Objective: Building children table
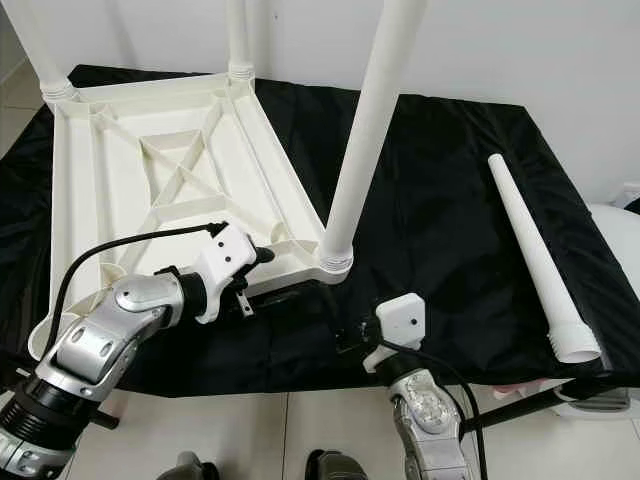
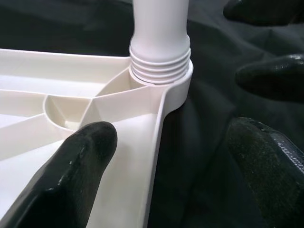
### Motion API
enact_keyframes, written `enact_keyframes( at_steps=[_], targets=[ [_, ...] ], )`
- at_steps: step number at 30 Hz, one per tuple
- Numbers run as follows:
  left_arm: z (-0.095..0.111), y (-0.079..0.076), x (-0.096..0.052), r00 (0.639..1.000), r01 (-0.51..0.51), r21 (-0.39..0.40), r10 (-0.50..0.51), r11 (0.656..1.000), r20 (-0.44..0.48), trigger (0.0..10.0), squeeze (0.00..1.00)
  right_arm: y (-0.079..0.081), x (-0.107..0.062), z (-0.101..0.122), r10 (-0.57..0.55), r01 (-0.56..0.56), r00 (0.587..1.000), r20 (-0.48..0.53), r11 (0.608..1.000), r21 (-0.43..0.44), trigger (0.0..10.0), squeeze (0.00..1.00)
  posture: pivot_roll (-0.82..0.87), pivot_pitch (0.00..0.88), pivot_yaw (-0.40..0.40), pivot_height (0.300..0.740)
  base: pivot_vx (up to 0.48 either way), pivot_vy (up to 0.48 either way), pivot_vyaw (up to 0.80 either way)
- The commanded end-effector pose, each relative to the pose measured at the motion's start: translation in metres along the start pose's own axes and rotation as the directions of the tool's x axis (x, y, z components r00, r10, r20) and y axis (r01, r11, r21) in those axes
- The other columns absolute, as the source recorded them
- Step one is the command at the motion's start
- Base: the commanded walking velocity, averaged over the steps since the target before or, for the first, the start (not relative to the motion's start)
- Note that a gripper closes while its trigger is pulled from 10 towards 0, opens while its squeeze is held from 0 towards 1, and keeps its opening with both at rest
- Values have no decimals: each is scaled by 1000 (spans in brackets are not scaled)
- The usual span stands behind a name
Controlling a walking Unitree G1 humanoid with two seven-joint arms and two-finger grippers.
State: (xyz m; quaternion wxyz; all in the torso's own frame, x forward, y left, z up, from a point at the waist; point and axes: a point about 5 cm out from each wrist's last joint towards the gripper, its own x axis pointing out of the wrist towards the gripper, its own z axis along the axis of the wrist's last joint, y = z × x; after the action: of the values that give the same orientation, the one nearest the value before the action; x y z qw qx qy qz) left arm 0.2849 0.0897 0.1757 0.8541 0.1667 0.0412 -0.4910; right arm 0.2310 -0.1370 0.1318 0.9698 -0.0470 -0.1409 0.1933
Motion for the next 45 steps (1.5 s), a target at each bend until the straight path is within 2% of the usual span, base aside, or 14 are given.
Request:
enact_keyframes(
  at_steps=[1,7,15,16,18,20,23,25,26,27,30,35,41,45],
  targets=[
    [12,0,-7,996,56,13,-57,998,64,10000,0,3,3,1,41,-41,999,5,999,22,10000,0,-52,124,-41,740,0,0,0],
    [13,6,-10,996,32,11,-33,999,83,10000,0,4,6,0,83,-83,997,5,996,30,10000,0,-46,126,-45,740,0,0,0],
    [16,23,-13,984,-114,-23,116,993,137,10000,0,6,13,-1,159,-159,987,15,985,59,10000,0,-36,124,-47,740,0,0,0],
    [15,28,-14,972,-181,-47,186,982,146,10000,0,9,14,-2,196,-197,980,15,977,76,10000,0,-28,123,-47,740,0,0,0],
    [15,28,-14,972,-181,-47,186,982,146,10000,0,9,14,-2,196,-197,980,15,977,76,10000,0,-28,123,-47,740,0,0,0],
    [11,42,-19,926,-340,-96,351,936,141,10000,0,14,18,-4,260,-260,965,17,960,106,10000,0,-22,119,-49,740,0,0,0],
    [10,49,-23,893,-417,-107,429,902,133,10000,0,15,19,-5,283,-283,959,16,952,114,10000,0,-19,118,-51,740,0,0,0],
    [8,57,-28,843,-511,-116,523,852,126,10000,0,16,21,-6,314,-314,949,16,941,126,10000,0,-13,114,-54,740,0,0,0],
    [8,57,-28,843,-511,-116,523,852,126,10000,0,16,21,-6,314,-314,949,16,941,126,10000,0,-13,114,-54,740,0,0,0],
    [7,60,-31,812,-560,-110,571,821,122,10000,0,17,22,-6,331,-331,943,17,934,135,10000,0,-10,113,-57,740,0,0,0],
    [7,60,-31,812,-560,-110,571,821,122,10000,0,17,22,-6,331,-331,943,17,934,135,10000,0,-10,113,-57,740,0,0,0],
    [5,68,-41,707,-681,-140,695,719,127,10000,0,7,36,-2,410,-410,911,36,897,164,10000,0,-4,104,-63,740,0,0,0],
    [6,51,-33,746,-640,-107,649,761,150,10000,0,-3,44,5,475,-476,878,50,862,176,10000,0,-8,112,-67,740,0,0,0],
    [5,36,-30,748,-635,-110,645,764,159,10000,0,-11,50,12,504,-506,862,56,848,156,10000,0,-5,131,-68,740,0,0,0]
  ],
)
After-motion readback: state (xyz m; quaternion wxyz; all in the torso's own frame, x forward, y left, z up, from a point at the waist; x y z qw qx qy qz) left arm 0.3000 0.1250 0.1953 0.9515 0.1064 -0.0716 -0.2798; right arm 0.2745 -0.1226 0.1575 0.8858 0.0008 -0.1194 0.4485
